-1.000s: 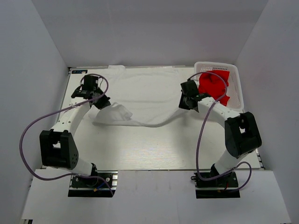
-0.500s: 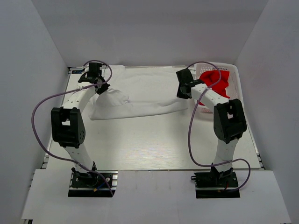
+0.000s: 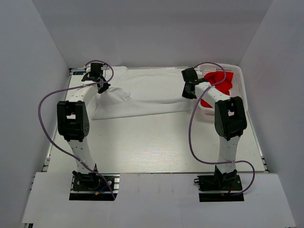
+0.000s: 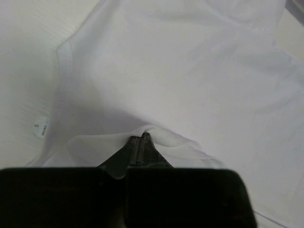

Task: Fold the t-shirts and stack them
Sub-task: Fold the flattened tshirt in 1/3 of the way

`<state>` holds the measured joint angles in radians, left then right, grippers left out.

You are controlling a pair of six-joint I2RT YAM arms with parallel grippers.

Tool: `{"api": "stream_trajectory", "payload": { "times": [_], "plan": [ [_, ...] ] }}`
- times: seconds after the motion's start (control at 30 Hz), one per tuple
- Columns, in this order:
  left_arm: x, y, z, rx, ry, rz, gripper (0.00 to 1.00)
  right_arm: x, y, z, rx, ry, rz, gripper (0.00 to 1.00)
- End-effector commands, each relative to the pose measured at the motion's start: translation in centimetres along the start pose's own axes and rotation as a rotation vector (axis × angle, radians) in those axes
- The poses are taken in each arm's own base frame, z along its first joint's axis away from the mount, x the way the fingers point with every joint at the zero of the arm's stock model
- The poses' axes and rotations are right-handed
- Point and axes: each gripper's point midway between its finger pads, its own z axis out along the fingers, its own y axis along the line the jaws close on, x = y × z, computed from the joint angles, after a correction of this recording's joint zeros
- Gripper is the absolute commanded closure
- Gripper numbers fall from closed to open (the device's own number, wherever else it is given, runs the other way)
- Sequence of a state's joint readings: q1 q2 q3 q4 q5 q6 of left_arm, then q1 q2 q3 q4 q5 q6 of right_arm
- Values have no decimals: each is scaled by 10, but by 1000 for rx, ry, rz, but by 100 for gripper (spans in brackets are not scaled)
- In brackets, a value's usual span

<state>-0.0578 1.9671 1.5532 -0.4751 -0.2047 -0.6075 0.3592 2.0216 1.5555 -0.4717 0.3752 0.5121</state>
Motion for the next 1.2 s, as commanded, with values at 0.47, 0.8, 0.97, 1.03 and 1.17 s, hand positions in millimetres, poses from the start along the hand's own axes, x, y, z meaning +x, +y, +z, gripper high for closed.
{"api": "stream_trajectory", "payload": {
  "times": [0.47, 0.8, 0.97, 1.03, 1.17],
  "plan": [
    [-80, -14, 25, -18, -170, -8, 0, -42, 27, 3, -100, -67, -7, 46],
    [-25, 3, -10, 34, -33, -24, 0, -15, 66, -30, -305, -74, -116, 10],
    [27, 37, 1, -39, 35, -57, 0, 6, 72, -16, -299, -40, -157, 10],
    [39, 46, 7, -68, 57, -50, 0, 16, 71, -5, -287, -19, -159, 10],
    [70, 74, 19, -204, 146, -61, 0, 38, 64, 13, -256, 27, -157, 10]
  ]
}}
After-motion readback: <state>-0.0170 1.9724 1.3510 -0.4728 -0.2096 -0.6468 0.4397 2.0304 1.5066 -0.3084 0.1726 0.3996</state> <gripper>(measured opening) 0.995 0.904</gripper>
